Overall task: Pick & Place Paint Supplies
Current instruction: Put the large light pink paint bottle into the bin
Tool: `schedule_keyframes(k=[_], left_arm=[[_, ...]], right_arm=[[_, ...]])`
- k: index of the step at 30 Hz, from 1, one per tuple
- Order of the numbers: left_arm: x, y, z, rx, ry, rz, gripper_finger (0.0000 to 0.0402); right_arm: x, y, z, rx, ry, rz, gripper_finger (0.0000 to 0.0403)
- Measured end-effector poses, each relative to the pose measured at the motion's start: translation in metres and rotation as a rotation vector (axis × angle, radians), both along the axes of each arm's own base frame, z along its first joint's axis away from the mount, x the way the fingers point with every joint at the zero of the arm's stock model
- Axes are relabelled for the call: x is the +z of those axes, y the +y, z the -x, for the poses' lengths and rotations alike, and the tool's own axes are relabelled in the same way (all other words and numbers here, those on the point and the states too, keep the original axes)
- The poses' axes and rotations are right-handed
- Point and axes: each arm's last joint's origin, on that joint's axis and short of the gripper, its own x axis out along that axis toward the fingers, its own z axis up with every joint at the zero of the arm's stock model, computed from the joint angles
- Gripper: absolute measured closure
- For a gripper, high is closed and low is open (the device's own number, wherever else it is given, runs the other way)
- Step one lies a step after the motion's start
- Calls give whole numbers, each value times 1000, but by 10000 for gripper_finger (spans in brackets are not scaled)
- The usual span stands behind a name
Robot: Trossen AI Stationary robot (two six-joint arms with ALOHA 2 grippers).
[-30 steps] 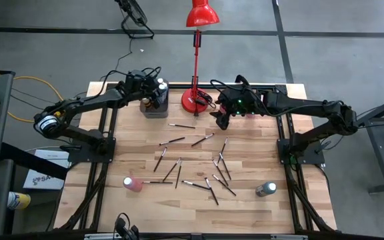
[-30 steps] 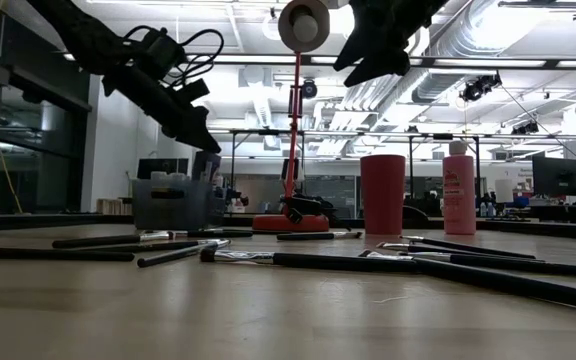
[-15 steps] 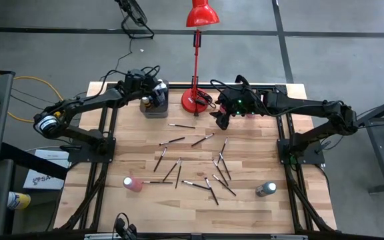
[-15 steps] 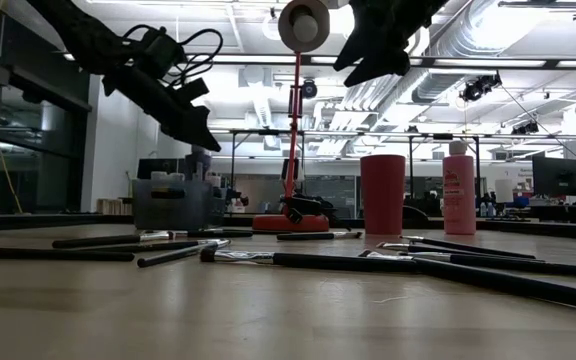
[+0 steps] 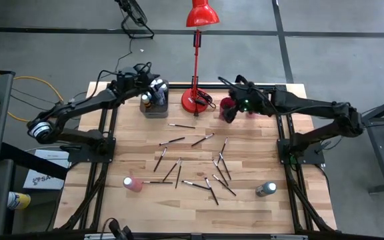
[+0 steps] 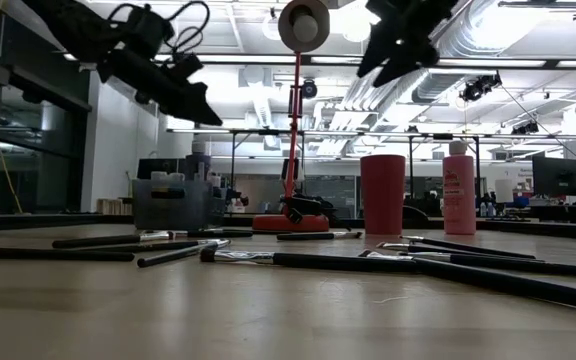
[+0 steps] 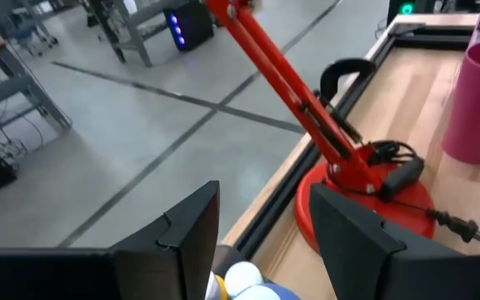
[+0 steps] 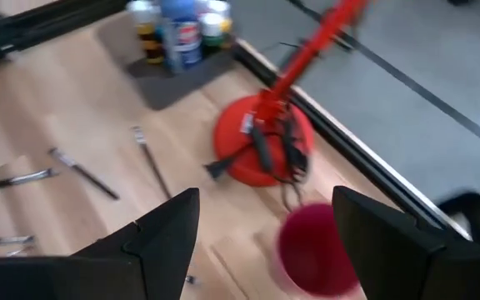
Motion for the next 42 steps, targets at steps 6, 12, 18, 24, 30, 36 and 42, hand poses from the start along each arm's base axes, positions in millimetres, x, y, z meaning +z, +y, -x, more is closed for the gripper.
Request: schedule_keyframes(k=[6,12,18,24,30,36,42], left_arm=[[10,-5,5,-2,-26,-32,218],[13,-7,7,-3,-34,-39,218],[13,-8,6,-34,-40,-33,218],[13,-8,6,-59,-46,-28,218],[13,-9,5,-87,-54,-18,218],[13,-9,5,-107,-58,-14,218],[13,-10,4,-124,-58,-14,218]], right_arm=[[1,-1,27,-209,24,-97,135],[-11,3,52,-437,160,-223,135],[-17,24,67,-637,217,-219,135],[-47,49,67,-769,109,-212,135],[-96,61,70,-892,-18,-271,135],[-135,59,82,-962,-72,-204,135],[-165,49,87,-951,-114,-144,135]])
